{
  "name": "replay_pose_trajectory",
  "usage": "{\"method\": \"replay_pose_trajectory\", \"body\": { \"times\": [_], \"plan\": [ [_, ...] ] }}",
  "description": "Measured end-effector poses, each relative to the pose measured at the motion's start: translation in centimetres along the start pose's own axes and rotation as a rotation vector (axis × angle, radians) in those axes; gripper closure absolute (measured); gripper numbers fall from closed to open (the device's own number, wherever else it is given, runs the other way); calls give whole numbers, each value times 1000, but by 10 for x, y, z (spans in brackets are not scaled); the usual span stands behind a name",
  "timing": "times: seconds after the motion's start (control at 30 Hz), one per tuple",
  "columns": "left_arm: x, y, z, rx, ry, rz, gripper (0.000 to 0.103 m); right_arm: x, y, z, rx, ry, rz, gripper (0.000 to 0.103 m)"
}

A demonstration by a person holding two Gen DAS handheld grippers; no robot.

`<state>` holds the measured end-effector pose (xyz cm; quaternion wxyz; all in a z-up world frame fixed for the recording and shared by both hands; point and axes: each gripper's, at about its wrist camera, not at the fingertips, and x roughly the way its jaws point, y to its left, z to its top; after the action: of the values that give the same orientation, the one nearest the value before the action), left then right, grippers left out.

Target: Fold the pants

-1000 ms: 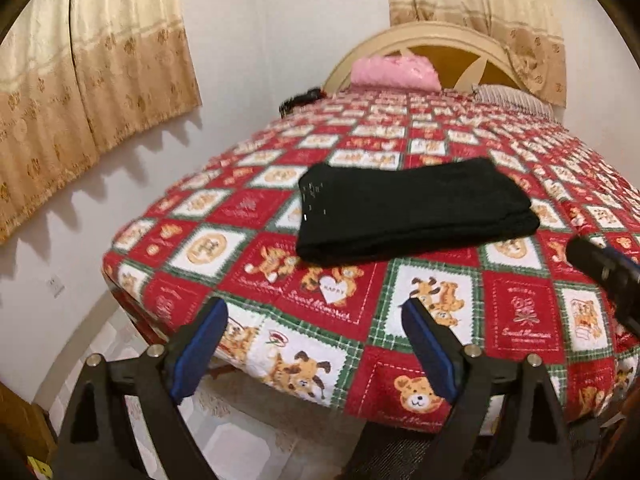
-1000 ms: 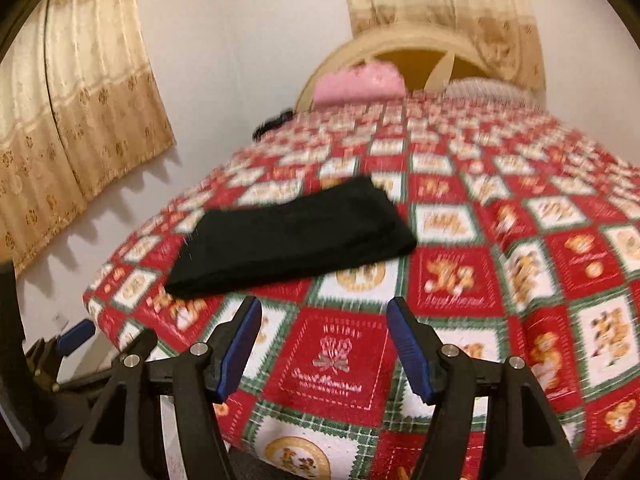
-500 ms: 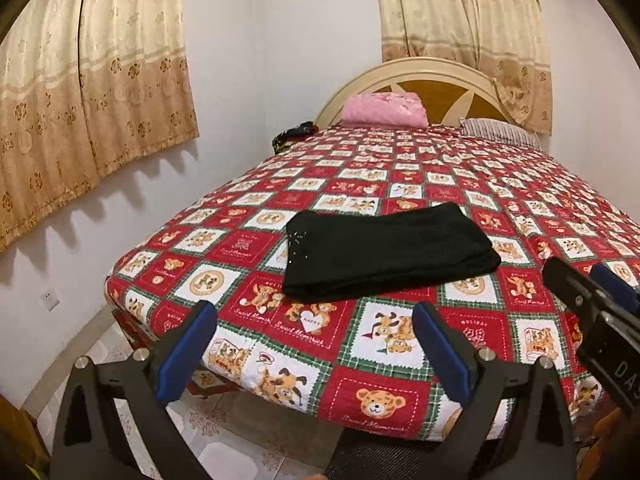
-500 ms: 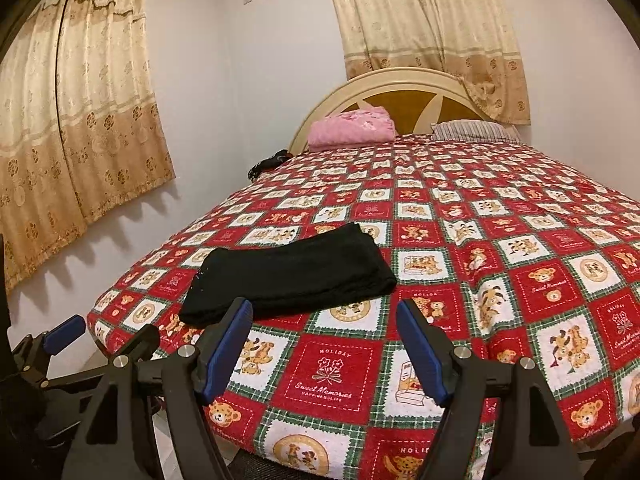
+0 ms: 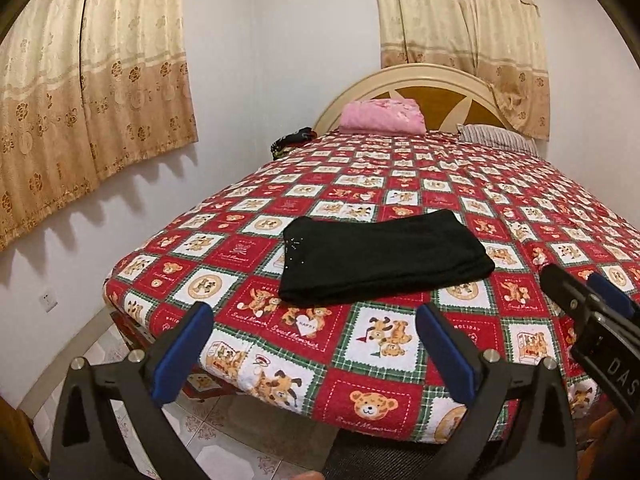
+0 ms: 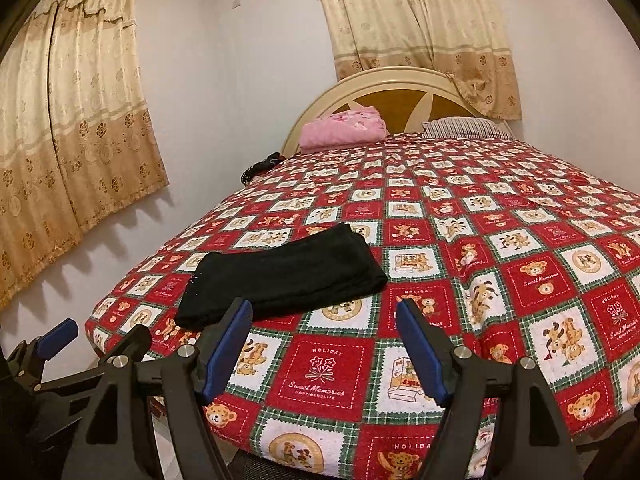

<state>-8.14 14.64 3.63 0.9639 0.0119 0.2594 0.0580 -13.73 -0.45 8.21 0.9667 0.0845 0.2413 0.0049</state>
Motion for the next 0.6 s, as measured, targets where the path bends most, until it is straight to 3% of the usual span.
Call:
{"method": "replay_pose_trajectory", "body": {
  "times": [0.6],
  "plan": [
    [0,1,0,-3,4,3,0,1,-1,-1,1,6,3,27]
  ]
}}
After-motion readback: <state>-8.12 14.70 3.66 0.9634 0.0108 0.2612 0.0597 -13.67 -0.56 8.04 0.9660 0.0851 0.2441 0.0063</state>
